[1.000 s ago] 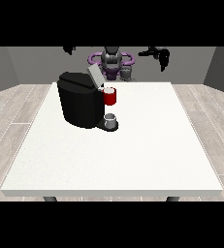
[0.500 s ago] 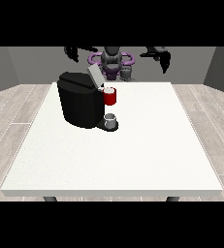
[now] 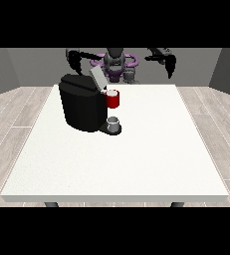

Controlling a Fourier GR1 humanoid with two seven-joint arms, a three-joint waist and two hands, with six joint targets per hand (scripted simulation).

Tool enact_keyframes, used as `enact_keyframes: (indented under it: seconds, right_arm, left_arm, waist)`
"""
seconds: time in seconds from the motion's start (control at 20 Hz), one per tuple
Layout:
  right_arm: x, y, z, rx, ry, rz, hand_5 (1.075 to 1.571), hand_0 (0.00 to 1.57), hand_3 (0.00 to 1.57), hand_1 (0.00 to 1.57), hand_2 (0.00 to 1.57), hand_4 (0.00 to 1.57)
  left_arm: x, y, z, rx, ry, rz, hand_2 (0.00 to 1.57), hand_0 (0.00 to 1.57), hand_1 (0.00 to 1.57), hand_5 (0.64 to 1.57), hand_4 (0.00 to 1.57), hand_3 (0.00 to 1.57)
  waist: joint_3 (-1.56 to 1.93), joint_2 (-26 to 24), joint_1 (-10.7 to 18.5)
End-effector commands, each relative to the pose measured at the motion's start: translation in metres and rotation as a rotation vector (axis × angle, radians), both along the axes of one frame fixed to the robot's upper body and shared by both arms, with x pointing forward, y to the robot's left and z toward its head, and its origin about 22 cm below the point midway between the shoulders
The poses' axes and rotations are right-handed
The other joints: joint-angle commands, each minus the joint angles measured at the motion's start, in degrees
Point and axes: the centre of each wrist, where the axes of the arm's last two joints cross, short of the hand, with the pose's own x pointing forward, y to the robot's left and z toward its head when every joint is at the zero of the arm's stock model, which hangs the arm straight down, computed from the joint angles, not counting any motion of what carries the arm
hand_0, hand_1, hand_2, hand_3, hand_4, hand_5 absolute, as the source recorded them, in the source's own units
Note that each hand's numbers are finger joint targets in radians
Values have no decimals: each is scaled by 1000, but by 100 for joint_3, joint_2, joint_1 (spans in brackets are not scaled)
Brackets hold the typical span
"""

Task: Insert the coffee pod into the coffee machine and close the lid

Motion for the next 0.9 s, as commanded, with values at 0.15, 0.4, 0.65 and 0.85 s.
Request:
enact_keyframes:
  seconds: [0.15,0.4,0.65,0.85]
  right_arm:
    - [14,3,-11,0,-12,19,1571,0,0,0,0,0]
    - [25,13,-2,-57,-24,49,1571,0,0,0,0,0]
    - [33,34,13,-52,-22,75,1571,0,0,0,0,0]
    - [36,54,14,-65,-65,118,1571,0,0,0,0,0]
  left_arm:
    - [-13,1,19,9,-29,20,0,0,0,1571,0,0]
    - [-18,14,25,19,-59,34,0,0,0,1571,0,0]
    - [-23,15,7,19,-55,81,0,0,0,1571,0,0]
    - [-12,27,20,49,-99,96,0,0,0,1571,0,0]
  waist:
    - [0,297,-20]
    - [0,416,-68]
    - [-1,448,-271]
    - [-2,703,-304]
